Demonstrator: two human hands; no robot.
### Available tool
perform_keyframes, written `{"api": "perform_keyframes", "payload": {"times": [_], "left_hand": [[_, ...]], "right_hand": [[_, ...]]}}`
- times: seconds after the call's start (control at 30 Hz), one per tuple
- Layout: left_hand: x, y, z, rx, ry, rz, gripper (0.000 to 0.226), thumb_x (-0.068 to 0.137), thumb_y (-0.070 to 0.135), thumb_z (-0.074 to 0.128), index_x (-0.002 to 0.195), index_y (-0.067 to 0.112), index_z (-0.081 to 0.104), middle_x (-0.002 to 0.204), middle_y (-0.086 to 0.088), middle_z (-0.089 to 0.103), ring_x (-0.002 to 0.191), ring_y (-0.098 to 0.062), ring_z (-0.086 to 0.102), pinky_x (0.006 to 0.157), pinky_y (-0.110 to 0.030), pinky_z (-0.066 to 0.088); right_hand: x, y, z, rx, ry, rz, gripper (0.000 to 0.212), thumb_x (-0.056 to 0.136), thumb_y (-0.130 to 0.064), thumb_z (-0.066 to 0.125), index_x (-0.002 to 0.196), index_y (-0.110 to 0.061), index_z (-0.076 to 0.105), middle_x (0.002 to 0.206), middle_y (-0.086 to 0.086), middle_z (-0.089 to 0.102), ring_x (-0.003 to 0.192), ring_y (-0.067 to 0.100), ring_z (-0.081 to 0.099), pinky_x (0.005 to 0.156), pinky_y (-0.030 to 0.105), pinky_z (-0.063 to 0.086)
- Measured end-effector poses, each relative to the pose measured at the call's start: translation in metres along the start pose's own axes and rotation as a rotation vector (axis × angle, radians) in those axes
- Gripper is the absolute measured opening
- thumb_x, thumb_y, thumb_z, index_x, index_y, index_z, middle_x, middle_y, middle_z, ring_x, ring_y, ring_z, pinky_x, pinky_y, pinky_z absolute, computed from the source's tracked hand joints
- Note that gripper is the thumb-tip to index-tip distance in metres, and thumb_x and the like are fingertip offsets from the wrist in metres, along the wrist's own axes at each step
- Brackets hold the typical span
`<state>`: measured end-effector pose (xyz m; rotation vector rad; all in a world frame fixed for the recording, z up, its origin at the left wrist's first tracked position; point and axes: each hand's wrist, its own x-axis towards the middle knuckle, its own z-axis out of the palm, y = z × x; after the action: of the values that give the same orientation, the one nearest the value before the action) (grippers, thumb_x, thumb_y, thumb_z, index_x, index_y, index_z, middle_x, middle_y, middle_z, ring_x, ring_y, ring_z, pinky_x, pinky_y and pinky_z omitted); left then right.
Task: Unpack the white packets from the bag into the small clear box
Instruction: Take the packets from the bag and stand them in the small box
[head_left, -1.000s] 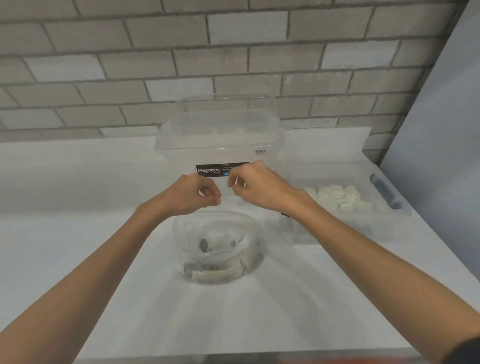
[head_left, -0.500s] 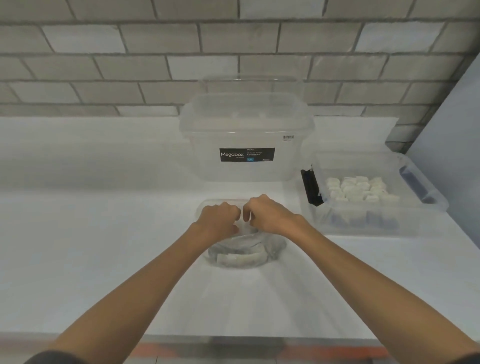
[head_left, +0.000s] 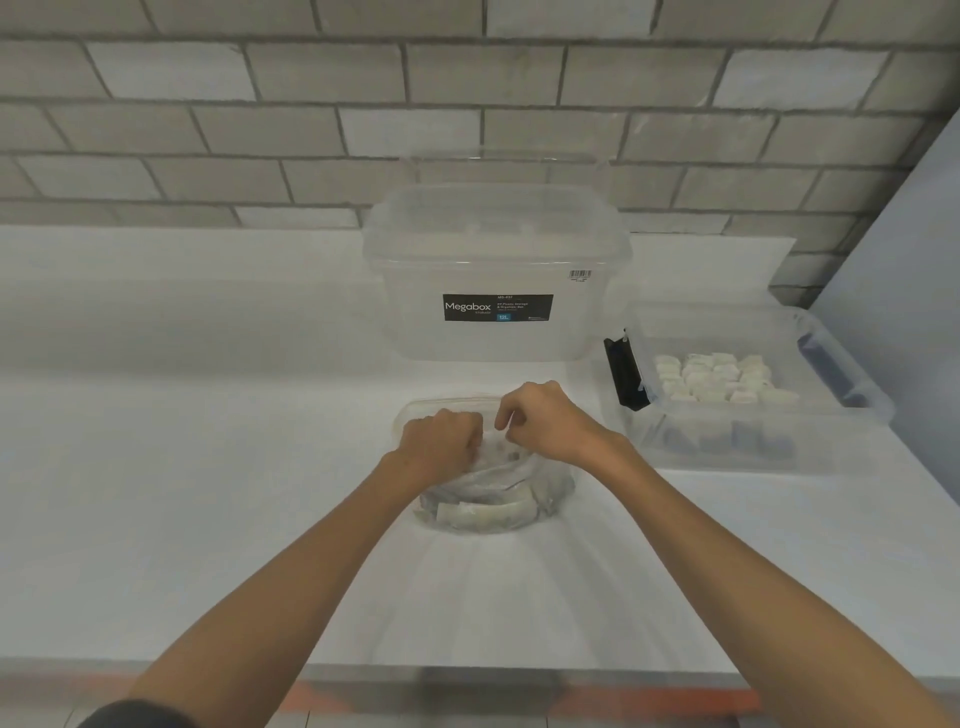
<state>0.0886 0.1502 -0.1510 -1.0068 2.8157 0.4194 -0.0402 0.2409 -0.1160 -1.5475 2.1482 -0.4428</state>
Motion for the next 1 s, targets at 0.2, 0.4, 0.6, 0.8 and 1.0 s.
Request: {"api": "perform_keyframes", "payload": {"times": [0.2,0.4,0.6,0.8,1.0], "left_hand": [[-0.008,-0.009,-0.030,-0.415,0.127,0.034,0.012,0.091,0.011,0.056,0.097,0.022,0.060,0.085,0.005,0.067,0.079,-0.018,0.065,0.077,-0.033,0.052],[-0.019,-0.007,-0.060,-0.607,0.223,0.059,0.011,0.080,0.019,0.076,0.087,0.022,0.069,0.079,0.011,0.065,0.067,0.002,0.058,0.060,-0.006,0.040],[-0.027,-0.002,-0.066,-0.967,0.377,-0.015,0.017,0.083,0.024,0.073,0.099,0.023,0.068,0.089,0.005,0.069,0.073,-0.012,0.066,0.074,-0.028,0.051],[-0.032,0.020,-0.056,-1.282,0.312,-0.155,0.037,0.082,0.037,0.073,0.109,0.016,0.060,0.094,-0.001,0.072,0.083,-0.009,0.072,0.081,-0.031,0.057],[-0.031,0.028,-0.051,-1.458,0.298,-0.151,0.018,0.091,0.013,0.062,0.106,0.003,0.066,0.102,-0.018,0.071,0.096,-0.024,0.070,0.084,-0.029,0.057]], "right_hand": [[-0.003,0.004,-0.007,0.203,0.022,0.066,0.026,0.085,-0.008,0.063,0.109,-0.016,0.067,0.095,0.004,0.067,0.086,0.015,0.061,0.060,0.018,0.048],[-0.009,0.001,-0.008,0.431,0.032,0.041,0.017,0.083,-0.013,0.068,0.100,-0.014,0.070,0.086,0.006,0.073,0.075,0.013,0.065,0.063,0.025,0.050],[-0.008,-0.006,-0.003,0.870,0.292,0.073,0.005,0.083,-0.011,0.072,0.085,-0.007,0.071,0.073,0.007,0.071,0.066,0.014,0.067,0.060,0.026,0.051],[-0.012,-0.022,0.012,0.770,0.640,0.065,0.022,0.084,-0.032,0.073,0.077,-0.012,0.069,0.067,-0.002,0.069,0.063,0.009,0.065,0.061,0.020,0.052],[-0.013,-0.027,0.022,0.577,0.689,-0.116,0.011,0.081,-0.009,0.073,0.090,-0.013,0.072,0.090,0.001,0.065,0.075,0.000,0.060,0.066,0.008,0.046]]}}
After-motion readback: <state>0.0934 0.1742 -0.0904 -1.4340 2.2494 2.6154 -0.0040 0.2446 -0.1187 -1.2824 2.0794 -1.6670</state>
